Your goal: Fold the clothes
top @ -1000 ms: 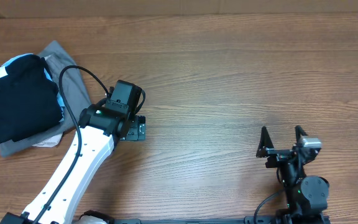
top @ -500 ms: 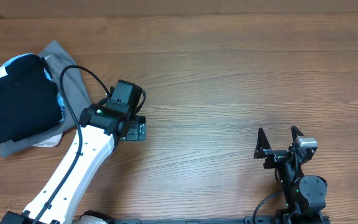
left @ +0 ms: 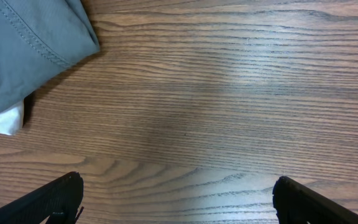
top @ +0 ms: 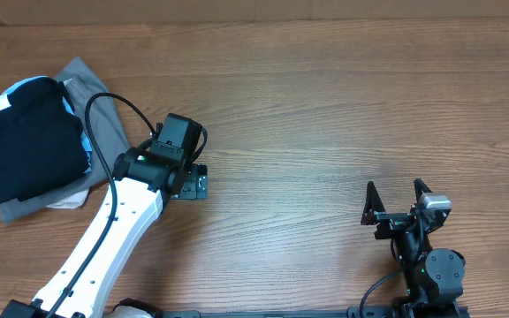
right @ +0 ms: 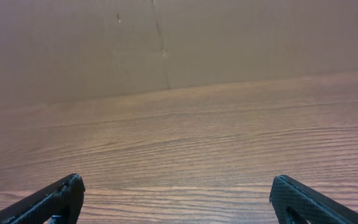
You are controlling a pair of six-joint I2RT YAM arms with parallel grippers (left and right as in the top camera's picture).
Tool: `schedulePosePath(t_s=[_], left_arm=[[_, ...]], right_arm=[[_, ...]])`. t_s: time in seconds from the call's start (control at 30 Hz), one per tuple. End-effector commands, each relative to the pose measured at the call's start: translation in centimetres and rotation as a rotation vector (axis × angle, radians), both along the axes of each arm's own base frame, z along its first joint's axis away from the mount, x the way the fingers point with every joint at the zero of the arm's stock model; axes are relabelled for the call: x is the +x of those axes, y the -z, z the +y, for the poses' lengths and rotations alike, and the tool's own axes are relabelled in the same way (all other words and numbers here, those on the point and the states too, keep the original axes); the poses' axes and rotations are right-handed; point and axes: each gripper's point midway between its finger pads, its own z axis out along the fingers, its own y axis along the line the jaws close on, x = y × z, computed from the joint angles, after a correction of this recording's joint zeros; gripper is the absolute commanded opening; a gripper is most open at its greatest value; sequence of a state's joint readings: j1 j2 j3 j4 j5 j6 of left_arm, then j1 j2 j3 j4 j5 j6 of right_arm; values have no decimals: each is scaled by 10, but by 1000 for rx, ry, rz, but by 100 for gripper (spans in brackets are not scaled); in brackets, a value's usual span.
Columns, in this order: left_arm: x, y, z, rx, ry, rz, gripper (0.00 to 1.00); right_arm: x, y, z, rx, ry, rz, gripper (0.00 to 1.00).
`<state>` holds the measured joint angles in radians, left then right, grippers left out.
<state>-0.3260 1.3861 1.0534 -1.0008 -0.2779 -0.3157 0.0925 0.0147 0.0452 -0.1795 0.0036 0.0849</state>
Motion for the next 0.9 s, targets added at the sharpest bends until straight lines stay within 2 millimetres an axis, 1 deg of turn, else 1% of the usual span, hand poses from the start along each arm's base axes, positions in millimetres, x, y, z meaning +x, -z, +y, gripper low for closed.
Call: schedulePosePath(t_s=[0.0, 0.13, 0.23, 0.27, 0.33, 0.4, 0.47, 0.53, 0.57, 0.63, 0.7, 0.8, 0.87], left_arm=[[2, -1, 2, 11, -16, -10, 100], [2, -2, 2, 10, -16, -14, 100], [-6, -7, 2, -4, -9, -7, 100], [-6, -12, 3, -10, -12, -29, 100], [-1, -28, 4, -40, -20, -116, 100], [8, -49, 3, -84, -28, -251, 100], [12, -68, 6, -126, -38, -386, 100], [9, -79, 10, -170, -35, -486, 100], [5, -82, 11, -194, -31, -523, 100], [-5, -81, 13, -243, -23, -574, 100], [-15, -73, 15, -308, -22, -633, 100], [-21, -65, 18, -375, -14, -736, 100], [-22, -61, 19, -396, -3, -819, 100]], right_arm=[[-1, -6, 2, 0, -10, -22, 100], [-1, -6, 2, -1, -10, -22, 100], [-1, -6, 2, -1, -10, -22, 100], [-1, -6, 2, -1, -10, -22, 100], [-1, -6, 2, -1, -10, -22, 100], [-1, -6, 2, -1, -10, -22, 100], [-1, -6, 2, -1, -10, -22, 100], [-1, -6, 2, -1, -10, -22, 100], [-1, -6, 2, -1, -10, -22, 100], [-1, -6, 2, -1, -10, -22, 100], [-1, -6, 2, -1, -10, -22, 100], [-1, -6, 2, -1, -10, -22, 100], [-1, -6, 2, -1, -10, -22, 100]])
